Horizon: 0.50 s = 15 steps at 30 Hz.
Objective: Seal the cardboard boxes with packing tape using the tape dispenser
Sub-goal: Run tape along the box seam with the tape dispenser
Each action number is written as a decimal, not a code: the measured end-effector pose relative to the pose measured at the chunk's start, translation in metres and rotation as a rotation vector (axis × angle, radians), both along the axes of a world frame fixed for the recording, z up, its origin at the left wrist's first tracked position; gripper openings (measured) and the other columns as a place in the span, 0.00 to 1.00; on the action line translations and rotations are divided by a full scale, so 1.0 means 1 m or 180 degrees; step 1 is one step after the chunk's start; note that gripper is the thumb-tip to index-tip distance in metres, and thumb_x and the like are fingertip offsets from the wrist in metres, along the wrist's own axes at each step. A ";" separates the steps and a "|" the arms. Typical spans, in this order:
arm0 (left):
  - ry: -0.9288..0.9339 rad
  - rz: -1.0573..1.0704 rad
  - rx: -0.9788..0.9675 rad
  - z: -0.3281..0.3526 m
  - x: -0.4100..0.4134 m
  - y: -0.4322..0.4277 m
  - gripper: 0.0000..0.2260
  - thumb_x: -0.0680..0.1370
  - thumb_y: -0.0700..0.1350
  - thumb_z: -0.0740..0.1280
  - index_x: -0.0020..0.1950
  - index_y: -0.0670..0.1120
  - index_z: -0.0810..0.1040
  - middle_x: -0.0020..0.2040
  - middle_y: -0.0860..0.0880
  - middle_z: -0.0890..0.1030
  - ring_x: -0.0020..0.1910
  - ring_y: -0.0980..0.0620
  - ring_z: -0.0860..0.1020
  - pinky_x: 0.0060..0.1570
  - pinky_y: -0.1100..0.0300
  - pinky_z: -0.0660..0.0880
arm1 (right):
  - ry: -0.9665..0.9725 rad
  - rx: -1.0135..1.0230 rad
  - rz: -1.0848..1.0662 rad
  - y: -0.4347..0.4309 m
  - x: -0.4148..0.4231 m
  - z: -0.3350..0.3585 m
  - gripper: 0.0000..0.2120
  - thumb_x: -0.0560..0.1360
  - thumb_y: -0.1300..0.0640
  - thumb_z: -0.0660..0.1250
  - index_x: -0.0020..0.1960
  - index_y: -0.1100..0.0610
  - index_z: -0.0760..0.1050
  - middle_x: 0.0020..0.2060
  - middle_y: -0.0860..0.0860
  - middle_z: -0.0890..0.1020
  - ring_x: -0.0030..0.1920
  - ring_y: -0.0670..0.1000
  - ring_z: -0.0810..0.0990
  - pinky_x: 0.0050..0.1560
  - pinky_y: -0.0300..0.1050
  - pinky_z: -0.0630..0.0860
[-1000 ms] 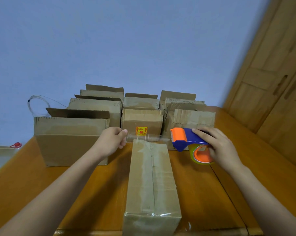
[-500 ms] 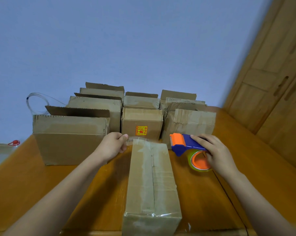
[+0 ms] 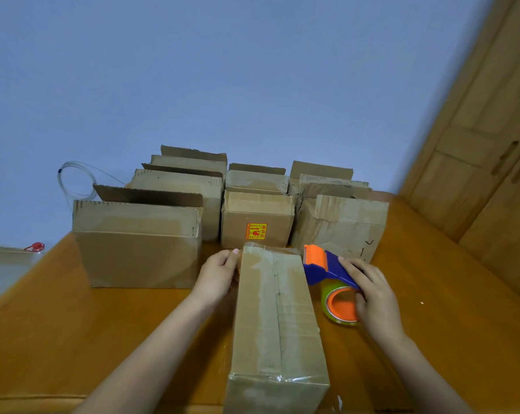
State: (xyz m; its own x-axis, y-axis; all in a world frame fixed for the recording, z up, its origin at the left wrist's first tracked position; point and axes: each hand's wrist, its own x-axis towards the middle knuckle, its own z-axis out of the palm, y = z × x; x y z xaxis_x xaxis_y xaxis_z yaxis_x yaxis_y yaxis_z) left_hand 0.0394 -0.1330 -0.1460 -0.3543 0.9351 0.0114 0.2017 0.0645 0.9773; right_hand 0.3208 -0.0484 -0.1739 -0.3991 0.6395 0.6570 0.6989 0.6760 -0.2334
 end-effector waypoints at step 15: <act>0.0200 0.0768 0.0086 -0.001 0.005 -0.013 0.10 0.81 0.45 0.61 0.42 0.41 0.71 0.40 0.44 0.77 0.45 0.41 0.77 0.46 0.51 0.75 | 0.0259 -0.0026 -0.0111 -0.013 -0.008 -0.008 0.37 0.62 0.80 0.71 0.67 0.58 0.72 0.58 0.59 0.77 0.60 0.52 0.69 0.47 0.45 0.74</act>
